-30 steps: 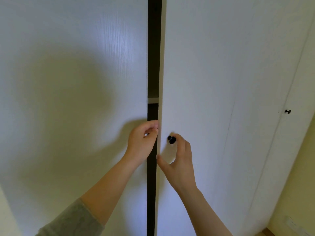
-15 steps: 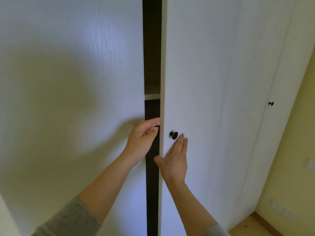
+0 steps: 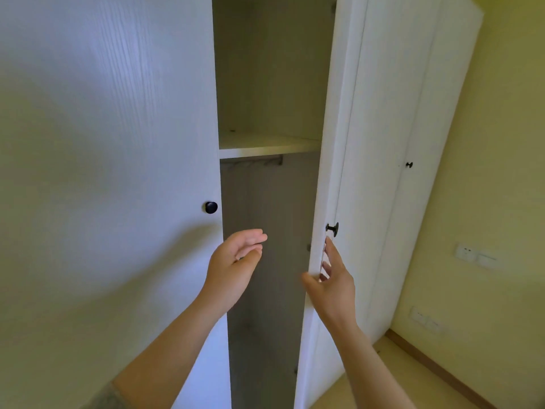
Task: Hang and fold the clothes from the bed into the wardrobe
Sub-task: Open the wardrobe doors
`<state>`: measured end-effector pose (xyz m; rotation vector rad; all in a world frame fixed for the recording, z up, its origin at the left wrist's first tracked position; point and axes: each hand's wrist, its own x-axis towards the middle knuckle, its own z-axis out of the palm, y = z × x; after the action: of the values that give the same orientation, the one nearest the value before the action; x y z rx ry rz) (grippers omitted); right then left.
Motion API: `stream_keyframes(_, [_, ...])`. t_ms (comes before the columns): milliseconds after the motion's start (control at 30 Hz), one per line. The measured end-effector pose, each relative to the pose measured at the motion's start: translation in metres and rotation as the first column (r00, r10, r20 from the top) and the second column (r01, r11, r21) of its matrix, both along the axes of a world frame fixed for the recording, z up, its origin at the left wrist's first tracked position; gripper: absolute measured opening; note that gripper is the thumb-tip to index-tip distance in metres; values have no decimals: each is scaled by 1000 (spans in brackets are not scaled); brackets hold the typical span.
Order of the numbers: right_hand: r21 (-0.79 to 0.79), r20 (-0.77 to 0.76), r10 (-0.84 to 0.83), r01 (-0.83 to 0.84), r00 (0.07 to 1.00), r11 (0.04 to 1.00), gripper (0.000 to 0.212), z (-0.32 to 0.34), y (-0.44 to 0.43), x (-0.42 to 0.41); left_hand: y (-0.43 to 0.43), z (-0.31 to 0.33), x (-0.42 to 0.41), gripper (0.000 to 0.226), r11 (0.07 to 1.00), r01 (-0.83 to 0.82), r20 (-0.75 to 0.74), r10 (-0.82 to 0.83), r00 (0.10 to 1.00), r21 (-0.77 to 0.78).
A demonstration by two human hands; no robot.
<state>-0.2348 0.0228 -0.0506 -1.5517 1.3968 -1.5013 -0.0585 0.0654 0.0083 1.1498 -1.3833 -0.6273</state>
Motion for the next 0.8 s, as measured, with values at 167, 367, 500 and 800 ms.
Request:
stream_keyframes(167, [-18, 59, 103, -102, 993, 995, 73, 6, 14, -42, -9, -3, -36, 27, 999, 43, -17, -43, 999, 9])
stream_keyframes(367, [-67, 85, 107, -101, 991, 993, 43, 7, 23, -102, -26, -3, -87, 28, 992, 121, -35, -119, 992, 48])
stream_keyframes(500, [-22, 52, -27, 28, 998, 999, 34, 5, 19, -155, -33, -9, -122, 26, 984, 169, -34, -167, 985, 61])
stream_keyframes(800, [-21, -11, -242, 242, 970, 970, 43, 8, -4, -259, -42, -25, -182, 27, 976, 192, 2, -193, 981, 99])
